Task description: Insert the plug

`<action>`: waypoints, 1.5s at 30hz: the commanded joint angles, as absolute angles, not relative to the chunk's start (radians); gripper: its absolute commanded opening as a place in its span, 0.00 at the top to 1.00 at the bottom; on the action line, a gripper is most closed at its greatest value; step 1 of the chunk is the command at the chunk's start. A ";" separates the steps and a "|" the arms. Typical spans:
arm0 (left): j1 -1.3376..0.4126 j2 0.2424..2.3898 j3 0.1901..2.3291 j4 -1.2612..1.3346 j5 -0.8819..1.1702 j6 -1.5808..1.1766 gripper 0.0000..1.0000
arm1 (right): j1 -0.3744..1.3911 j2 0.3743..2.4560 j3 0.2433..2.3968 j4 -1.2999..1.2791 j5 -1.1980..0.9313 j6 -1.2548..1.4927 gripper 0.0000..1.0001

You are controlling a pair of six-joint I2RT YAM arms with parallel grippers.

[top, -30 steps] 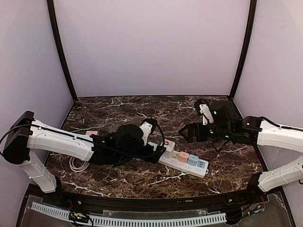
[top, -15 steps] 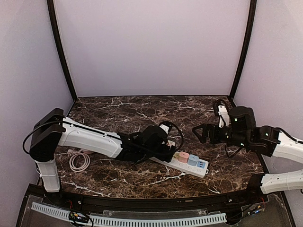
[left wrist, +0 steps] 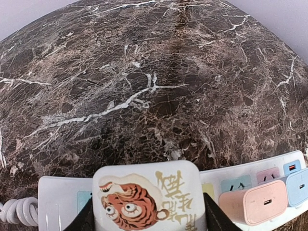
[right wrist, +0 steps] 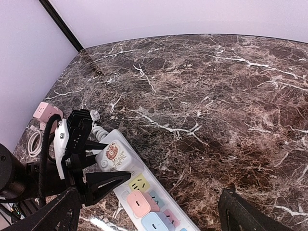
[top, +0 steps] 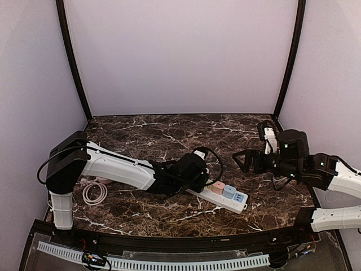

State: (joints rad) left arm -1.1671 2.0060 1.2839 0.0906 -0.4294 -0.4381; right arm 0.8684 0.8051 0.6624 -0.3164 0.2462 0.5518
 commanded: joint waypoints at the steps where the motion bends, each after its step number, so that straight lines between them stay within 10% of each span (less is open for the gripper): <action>1: -1.162 2.010 1.296 0.031 -0.498 -0.431 0.61 | 0.867 0.785 0.645 -0.320 0.249 0.543 0.01; 45: -0.428 1.797 0.968 0.243 -0.258 -0.226 0.47 | 0.867 0.887 0.636 -0.231 0.228 0.532 0.02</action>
